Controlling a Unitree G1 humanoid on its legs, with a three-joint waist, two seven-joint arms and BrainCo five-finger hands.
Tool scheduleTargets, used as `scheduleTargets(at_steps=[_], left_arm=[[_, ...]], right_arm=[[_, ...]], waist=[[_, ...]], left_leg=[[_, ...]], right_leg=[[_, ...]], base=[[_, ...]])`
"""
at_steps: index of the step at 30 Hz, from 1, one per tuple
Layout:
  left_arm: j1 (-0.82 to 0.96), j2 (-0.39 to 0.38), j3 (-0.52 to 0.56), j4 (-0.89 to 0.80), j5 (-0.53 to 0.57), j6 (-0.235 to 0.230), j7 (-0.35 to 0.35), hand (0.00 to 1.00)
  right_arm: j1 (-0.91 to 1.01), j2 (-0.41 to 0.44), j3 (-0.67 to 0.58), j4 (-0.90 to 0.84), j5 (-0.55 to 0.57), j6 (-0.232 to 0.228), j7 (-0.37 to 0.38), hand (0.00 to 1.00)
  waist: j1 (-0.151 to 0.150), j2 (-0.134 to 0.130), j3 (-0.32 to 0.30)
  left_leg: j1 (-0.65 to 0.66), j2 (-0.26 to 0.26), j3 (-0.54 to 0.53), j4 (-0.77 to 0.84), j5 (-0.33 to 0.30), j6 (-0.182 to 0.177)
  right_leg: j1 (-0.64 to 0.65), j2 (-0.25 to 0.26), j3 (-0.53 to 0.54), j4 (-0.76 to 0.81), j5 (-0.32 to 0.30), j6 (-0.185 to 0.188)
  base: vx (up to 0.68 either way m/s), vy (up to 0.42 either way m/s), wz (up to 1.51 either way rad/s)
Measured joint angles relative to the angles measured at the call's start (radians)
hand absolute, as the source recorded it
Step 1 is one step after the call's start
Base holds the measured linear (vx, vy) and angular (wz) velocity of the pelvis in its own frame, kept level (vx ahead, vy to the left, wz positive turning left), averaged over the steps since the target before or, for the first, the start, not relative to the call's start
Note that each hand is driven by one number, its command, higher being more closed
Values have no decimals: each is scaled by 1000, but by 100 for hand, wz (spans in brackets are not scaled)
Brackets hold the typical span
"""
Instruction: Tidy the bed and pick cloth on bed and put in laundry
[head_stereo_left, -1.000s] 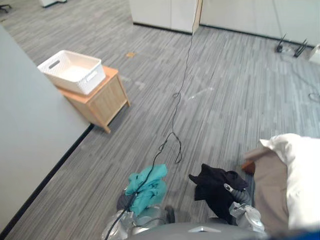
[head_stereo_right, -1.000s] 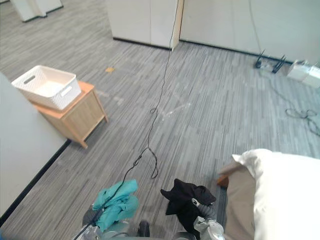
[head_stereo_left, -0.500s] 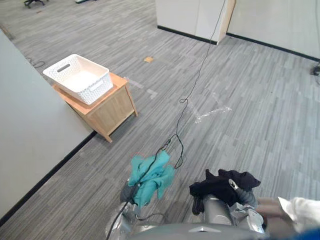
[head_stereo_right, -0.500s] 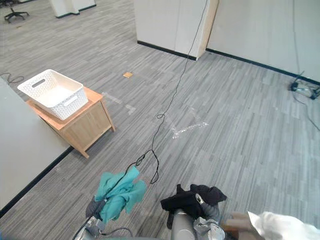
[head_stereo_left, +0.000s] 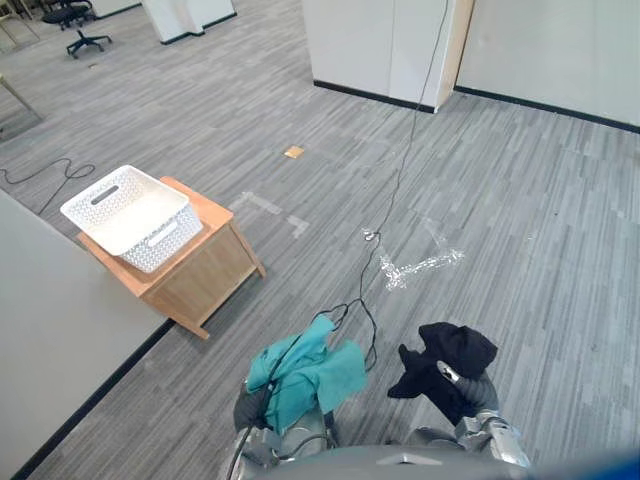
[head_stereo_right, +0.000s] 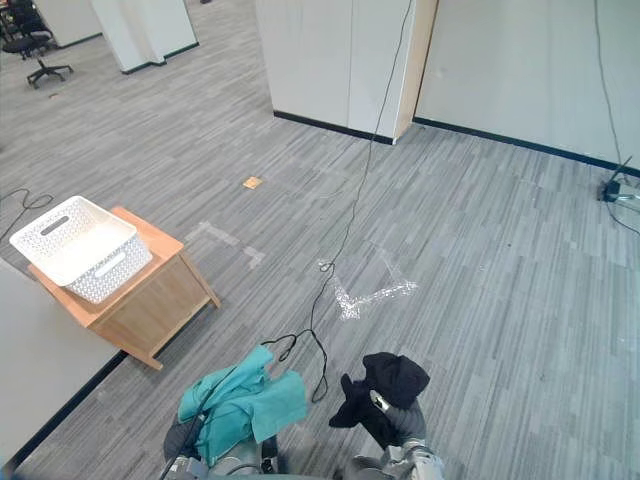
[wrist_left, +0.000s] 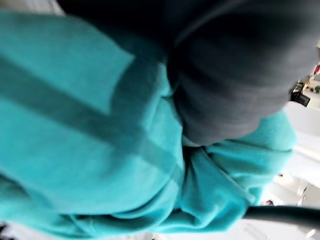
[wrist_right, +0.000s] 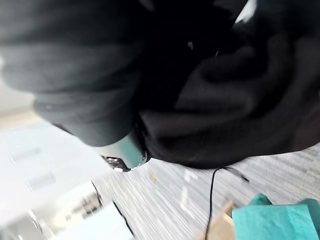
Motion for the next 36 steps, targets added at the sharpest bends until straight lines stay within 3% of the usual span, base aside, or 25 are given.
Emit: scheduleTargets(at_steps=[1,2,3,5,6,7,8,10,11,12,14,15,17,18,19,21,24,26,27,29,30,31,32,33,36], left_arm=[[-10,1,-5,0,1,0,17,100],[-30,10,-5,-2,2,-3,38,100],[-35,17,-5,1,3,-3,47,100],[-89,19,-1,3,4,-3,75,100],[-92,23,0,2,4,-3,76,100],[-74,36,-11,-5,6,-3,73,100],[-57,31,-26,-21,19,-3,69,100],[-62,69,-50,-17,37,2,72,100],[-73,70,-56,-18,49,2,76,100],[-88,71,-70,-19,55,2,78,100],[-108,73,-90,-20,59,2,79,100],[-118,80,-105,-20,59,4,76,100],[-129,81,-120,-20,58,9,72,100],[-122,82,-120,-25,58,9,61,100],[-108,93,-119,-31,58,9,48,100],[-95,65,-122,-36,60,20,43,100],[-77,50,-123,-82,57,22,31,100],[-52,49,-119,-98,38,23,29,100],[-47,49,-119,-99,34,26,29,100],[-24,40,-114,-99,0,41,22,100],[-10,35,-110,-98,0,41,10,100],[-4,35,-109,-98,0,41,-9,100],[12,37,-110,-98,0,40,-17,100],[18,38,-110,-98,0,40,-20,100],[37,40,-114,-119,0,39,-34,100]], right_arm=[[-1,1,10,2,-19,0,0,100],[-2,5,13,2,-22,0,0,100],[-3,4,13,2,-22,0,-1,100],[-10,7,-7,-1,-27,30,-10,100],[-18,17,-10,-3,-31,38,-11,100],[1,21,-12,-14,-30,41,-11,100],[31,10,-12,-40,-29,35,-9,100],[31,21,-8,-42,-27,35,-10,100],[37,19,-8,-42,-21,35,-11,100],[33,11,-4,-49,-6,31,-13,100],[39,-3,15,-63,8,20,-29,100],[44,-4,30,-69,29,3,-49,100],[63,-4,35,-75,41,-21,-73,100],[87,3,36,-101,43,-28,-82,100],[123,13,42,-130,56,-39,-82,100],[90,-3,35,-138,62,-39,-89,100],[104,15,37,-282,59,-39,-95,100],[101,22,52,-317,59,-35,-94,100],[101,25,54,-318,58,-32,-90,100],[107,24,60,-317,58,-4,-66,100],[111,24,60,-314,58,0,-58,100],[109,18,55,-302,57,0,-42,100],[104,14,54,-276,57,0,-29,100],[100,10,55,-264,56,0,-26,100],[78,-20,54,-228,41,-1,-21,100]], waist=[[16,-16,-10],[22,-49,-29],[22,-60,-42],[19,-88,-39],[24,-88,-34],[18,-106,-43],[9,-89,-61],[-3,-136,-62],[-8,-129,-59],[-15,-97,-48],[-33,-58,-30],[-45,-40,-22],[-61,-35,-16],[-62,-41,-20],[-63,-45,-19],[-32,16,-22],[-39,-23,-11],[-34,-14,-20],[-37,-9,-22],[-30,8,-26],[-28,12,-24],[-21,9,-13],[-16,-17,5],[-9,-19,12],[17,-21,18]], left_leg=[[2,-19,16,-17,79,30],[3,-58,25,-28,96,111],[3,-72,21,-31,90,135],[19,-67,11,69,15,190],[10,-55,20,141,-16,207],[31,-95,-2,138,-40,146],[118,-95,-26,61,-114,184],[195,-148,-97,29,-147,189],[219,-148,-116,27,-152,188],[269,-129,-166,4,-164,180],[337,-91,-242,-17,-173,170],[360,-77,-284,-12,-173,168],[410,-40,-335,-9,-198,124],[442,-19,-342,-1,-238,52],[467,8,-344,24,-302,-18],[472,81,-324,46,-297,-30],[507,96,-330,104,-212,-28],[463,138,-385,263,-206,-28],[423,157,-408,346,-189,-31],[241,220,-459,666,10,-47],[197,233,-455,744,12,-49],[119,234,-432,871,-37,-27],[84,208,-392,893,-86,-29],[79,194,-372,873,-109,-30],[48,100,-251,547,-177,-32]], right_leg=[[35,-8,0,-27,-6,15],[43,-37,-8,-31,-16,38],[43,-54,-14,-24,-19,55],[41,-80,-17,101,57,168],[35,-80,-19,166,101,167],[-29,-118,-21,380,174,189],[-110,-157,-30,630,222,179],[-226,-254,-28,840,133,119],[-270,-262,-24,857,112,112],[-346,-250,-11,849,75,98],[-437,-212,8,747,31,109],[-484,-204,17,601,36,114],[-499,-186,47,311,100,123],[-487,-174,79,100,212,130],[-463,-164,105,18,447,89],[-455,-100,98,66,396,46],[-477,-131,89,322,177,37],[-450,-103,59,370,81,27],[-435,-86,44,361,65,22],[-356,-17,2,279,47,0],[-331,-5,-5,253,47,0],[-268,1,-18,208,46,-2],[-199,-2,-19,156,47,-3],[-168,-4,-21,128,47,-3],[-74,-24,-59,34,60,-18]], base=[[749,96,10],[646,85,23],[800,102,50],[691,111,52],[533,163,56],[488,219,58],[504,213,74],[529,37,95],[586,-67,101],[559,-88,93],[530,-143,112],[642,-304,138],[607,-335,138],[564,-396,124],[556,-378,91],[440,-290,15],[407,-366,42],[272,-306,15],[190,-284,23],[209,-273,24],[239,-176,30],[261,-155,35],[273,-152,34],[276,-156,22],[261,-50,16]])
